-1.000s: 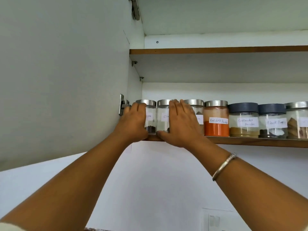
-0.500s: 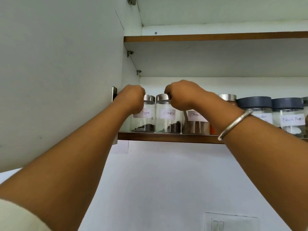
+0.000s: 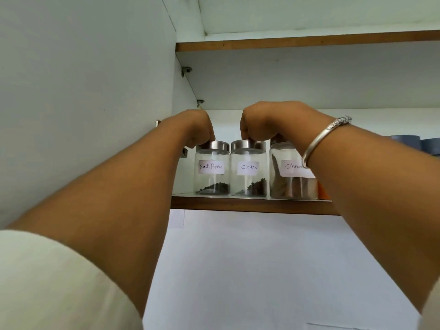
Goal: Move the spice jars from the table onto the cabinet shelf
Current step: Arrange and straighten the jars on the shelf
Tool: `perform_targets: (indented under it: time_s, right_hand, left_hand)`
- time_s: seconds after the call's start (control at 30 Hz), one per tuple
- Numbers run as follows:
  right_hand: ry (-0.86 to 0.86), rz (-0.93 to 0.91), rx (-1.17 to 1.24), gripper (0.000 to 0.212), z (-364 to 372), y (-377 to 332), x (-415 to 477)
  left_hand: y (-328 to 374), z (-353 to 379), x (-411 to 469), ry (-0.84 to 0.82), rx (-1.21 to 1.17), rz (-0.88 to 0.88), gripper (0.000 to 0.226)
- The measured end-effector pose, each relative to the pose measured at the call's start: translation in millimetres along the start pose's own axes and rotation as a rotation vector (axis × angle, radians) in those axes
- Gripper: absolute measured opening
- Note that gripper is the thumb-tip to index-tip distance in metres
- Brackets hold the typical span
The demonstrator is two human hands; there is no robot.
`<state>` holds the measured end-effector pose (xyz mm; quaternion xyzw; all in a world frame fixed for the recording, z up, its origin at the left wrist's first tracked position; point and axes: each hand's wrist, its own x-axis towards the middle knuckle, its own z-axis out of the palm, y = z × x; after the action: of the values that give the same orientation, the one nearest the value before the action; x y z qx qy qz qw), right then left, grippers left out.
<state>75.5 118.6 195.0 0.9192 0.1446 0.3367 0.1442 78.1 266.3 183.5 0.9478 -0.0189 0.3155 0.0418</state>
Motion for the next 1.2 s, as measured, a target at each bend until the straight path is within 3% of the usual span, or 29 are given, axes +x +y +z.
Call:
perform_targets:
  time_s: [0.1,0.23,0.4,0.5,0.6,0.87,1.03,1.2]
  right_hand:
    - [0.009,0.011,-0.057,0.019,11.8,-7.9,15.3]
    - [0.052,0.027,-0.12,0.027,22.5,-21.6,26.8]
    - [0.009,0.037,-0.137,0.012,32.3,-34.9,30.9]
    - [-0.003,0.003,-0.116,0.012,39.5,-41.2,30.1]
    - [-0.031,0.029,-0.104,0.012,49.1,-43.7,38.3]
    - [-0.116,0.042,-0.127,0.029,71.3,-46.0,64.3]
    - [-0.11,0.049,-0.121,0.024,82.3,-47.9,81.4]
    - [-0.082,0.035,-0.154,0.012,88.3,-45.4,92.9]
  left_hand:
    - [1.8,3.8,9.2,-0.045,0.062,-0.025,0.036]
    - [6.1,7.5,22.1,-0.118,0.165,-0.039,0.034]
    - [11.1,16.5,33.7,-0.16,0.204,-0.067,0.022]
    - [16.4,25.8,31.3,-0.093,0.262,-0.069,0.019]
    - [24.0,36.8,30.2,-0.031,0.309,-0.062,0.03]
    - [15.2,55.1,45.9,-0.094,0.411,-0.025,0.032]
    - [6.7,65.3,55.5,-0.108,0.433,-0.004,0.011]
    - [6.8,68.6,54.4,-0.114,0.422,0.043,0.009]
